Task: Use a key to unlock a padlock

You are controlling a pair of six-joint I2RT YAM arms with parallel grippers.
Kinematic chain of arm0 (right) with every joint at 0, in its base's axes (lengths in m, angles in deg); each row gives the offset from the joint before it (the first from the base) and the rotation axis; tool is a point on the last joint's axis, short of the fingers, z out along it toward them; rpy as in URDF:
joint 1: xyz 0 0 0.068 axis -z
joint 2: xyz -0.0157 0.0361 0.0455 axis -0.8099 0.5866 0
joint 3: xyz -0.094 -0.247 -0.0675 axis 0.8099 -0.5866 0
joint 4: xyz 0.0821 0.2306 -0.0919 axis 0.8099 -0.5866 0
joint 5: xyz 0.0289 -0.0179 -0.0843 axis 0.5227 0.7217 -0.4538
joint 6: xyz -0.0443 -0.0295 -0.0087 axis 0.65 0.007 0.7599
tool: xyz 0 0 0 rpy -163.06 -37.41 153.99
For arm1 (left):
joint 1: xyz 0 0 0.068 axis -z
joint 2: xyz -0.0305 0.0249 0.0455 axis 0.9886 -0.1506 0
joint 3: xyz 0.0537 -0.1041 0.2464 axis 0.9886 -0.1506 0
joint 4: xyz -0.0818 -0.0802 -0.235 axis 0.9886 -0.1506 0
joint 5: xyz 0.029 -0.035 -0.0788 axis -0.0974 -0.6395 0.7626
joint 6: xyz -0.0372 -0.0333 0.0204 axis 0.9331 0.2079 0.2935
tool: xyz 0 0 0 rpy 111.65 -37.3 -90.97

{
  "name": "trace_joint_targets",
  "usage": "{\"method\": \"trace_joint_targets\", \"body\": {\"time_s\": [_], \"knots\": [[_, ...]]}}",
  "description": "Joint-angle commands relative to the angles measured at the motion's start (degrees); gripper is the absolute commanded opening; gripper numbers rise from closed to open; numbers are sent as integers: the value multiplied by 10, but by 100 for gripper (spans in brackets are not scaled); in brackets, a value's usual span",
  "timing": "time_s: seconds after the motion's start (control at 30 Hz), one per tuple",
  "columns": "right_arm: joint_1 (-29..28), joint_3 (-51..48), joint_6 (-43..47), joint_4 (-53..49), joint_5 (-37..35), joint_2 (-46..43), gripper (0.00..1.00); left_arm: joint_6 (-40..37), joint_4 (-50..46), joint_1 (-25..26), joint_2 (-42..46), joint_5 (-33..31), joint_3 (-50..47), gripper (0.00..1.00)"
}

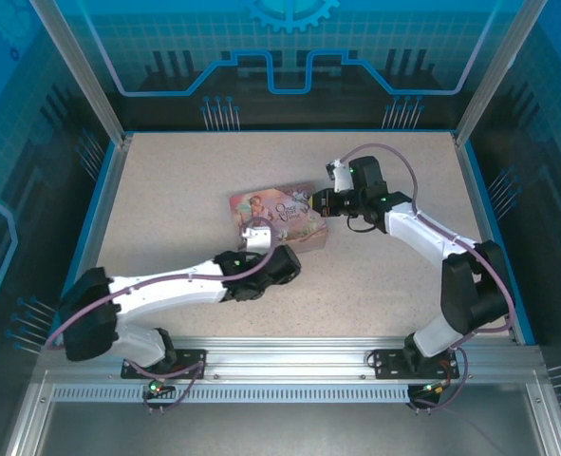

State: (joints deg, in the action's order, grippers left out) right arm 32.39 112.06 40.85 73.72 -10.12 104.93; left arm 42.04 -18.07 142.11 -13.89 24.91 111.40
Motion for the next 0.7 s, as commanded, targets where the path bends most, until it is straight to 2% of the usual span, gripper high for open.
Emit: {"method": "trace_joint_targets", "body": {"time_s": [0.0, 0.17, 0.33, 0.67], "knots": [[-13, -4, -9, -5, -20, 7, 0, 60, 12, 28, -49, -46, 25, 82], [-15, -6, -10, 9, -28, 10, 0, 84, 17, 37, -129, -69, 56, 82], [-15, 2, -10, 17, -24, 25, 0, 79, 51, 33, -166, -80, 65, 82], [-17, 28, -12, 23, -8, 66, 0, 41, 91, -12, -220, -74, 92, 75]]}}
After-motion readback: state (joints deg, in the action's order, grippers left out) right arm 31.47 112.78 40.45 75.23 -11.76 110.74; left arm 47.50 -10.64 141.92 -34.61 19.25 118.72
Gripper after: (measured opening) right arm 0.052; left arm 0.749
